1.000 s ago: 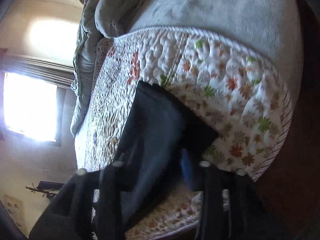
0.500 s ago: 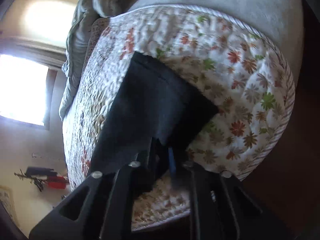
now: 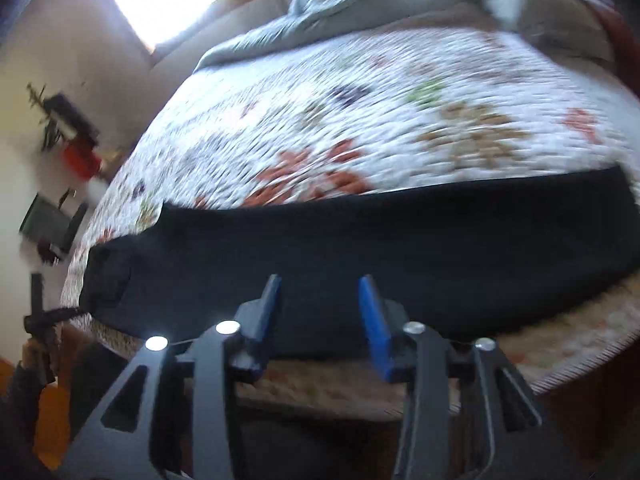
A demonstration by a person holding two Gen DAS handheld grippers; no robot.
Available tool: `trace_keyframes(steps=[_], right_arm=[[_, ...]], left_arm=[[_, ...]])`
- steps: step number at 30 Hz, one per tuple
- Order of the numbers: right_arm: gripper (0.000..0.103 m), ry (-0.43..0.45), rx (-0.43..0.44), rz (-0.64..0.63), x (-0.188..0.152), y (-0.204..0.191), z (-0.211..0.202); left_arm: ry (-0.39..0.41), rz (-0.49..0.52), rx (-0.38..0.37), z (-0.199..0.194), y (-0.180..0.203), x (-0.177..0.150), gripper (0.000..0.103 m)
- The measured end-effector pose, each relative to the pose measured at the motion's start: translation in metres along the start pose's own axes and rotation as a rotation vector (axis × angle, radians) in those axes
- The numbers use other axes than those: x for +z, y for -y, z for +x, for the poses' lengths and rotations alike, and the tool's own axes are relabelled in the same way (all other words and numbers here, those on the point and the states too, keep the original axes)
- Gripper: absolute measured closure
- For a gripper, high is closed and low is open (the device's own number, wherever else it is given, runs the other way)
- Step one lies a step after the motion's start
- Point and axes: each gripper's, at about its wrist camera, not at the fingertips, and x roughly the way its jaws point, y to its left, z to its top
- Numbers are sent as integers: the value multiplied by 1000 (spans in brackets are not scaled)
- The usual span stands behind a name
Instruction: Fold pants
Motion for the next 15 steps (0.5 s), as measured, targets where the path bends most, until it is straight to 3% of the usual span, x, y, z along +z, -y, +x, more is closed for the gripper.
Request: trace_keyframes(steps=[2,4,7,9,13,15], right_arm=[[76,-33,12,-26,11,-17,33],[78,-52,27,-22,22,-25,56],[78,-79,52,-1,53,-27,95],[78,-125,56,37,62,-28,118],[97,-145,78,103,71,-8,136],[86,-112,115,139,72,6,121]], left_arm=[[96,-61,39,-21,-5,0,39],[192,-95,-12,-40,-4,3,38],[282,-14,-129,-47,17,15,28],[241,52,-175,-28,32,29,25],[40,4,-103,38,18,38,28],[16,11,-103,48,13,32,28]])
